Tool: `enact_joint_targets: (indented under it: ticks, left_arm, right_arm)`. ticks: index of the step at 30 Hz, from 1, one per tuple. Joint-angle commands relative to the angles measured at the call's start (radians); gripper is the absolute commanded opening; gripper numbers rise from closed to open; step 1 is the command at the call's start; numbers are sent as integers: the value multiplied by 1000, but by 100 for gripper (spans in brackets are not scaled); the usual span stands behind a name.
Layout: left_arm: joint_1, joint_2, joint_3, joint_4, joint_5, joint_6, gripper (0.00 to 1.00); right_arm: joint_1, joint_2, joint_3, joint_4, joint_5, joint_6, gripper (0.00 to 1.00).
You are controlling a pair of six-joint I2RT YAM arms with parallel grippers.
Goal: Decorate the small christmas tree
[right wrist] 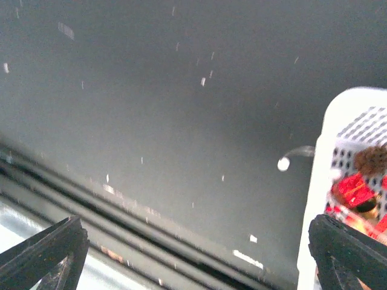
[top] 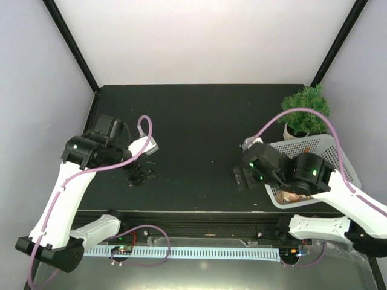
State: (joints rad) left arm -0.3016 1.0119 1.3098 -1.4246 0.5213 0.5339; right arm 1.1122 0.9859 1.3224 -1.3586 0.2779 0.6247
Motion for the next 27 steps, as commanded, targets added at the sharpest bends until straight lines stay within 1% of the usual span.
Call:
enact_joint_targets:
  ticks: [1,3,5,8,10,13,16,18,20,23,25,27]
  left_arm:
    - [22,58,96,17,6,-62,99]
    - [36,82,120,39,7,-82,99]
    - [51,104,140,63,2,-95,99]
    - [59,152,179,87,-21,-114,99]
    - [61,184,207,92,-32,-125,99]
    - [62,212,239,106,-41,-137,99]
    - [64,225,248,121,-41,-140,99]
    - [64,234,244,121,-41,-133,99]
    - [65,243,230,122,-41,-121,99]
    - [67,262,216,126,-46,-118,99]
    - [68,295,214,135,-41,-130,99]
    - [70,300,209,153,-25,-147,99]
  right_arm:
    - [-93,81,235,-15,158,-12,100]
    - [-216,147,367,-36,158,-51,100]
    - [-353,191,474,-25,125,-114,100]
    - [-524,285,615,-20,130,-170,100]
    - [-603,350,686,-28,160,-152,100]
    - [-723,437,761,-40,156,-86,100]
    - [-878,482,780,-9,79,-24,100]
    - [-948,515,805,1,68,2,100]
    - [-1005,540,813,36,55,25,100]
    - [-1080,541,754,139,19,59,100]
    - [-1115,550,723,187,2,67,100]
    - [-1140,577,733,200,-6,68,100]
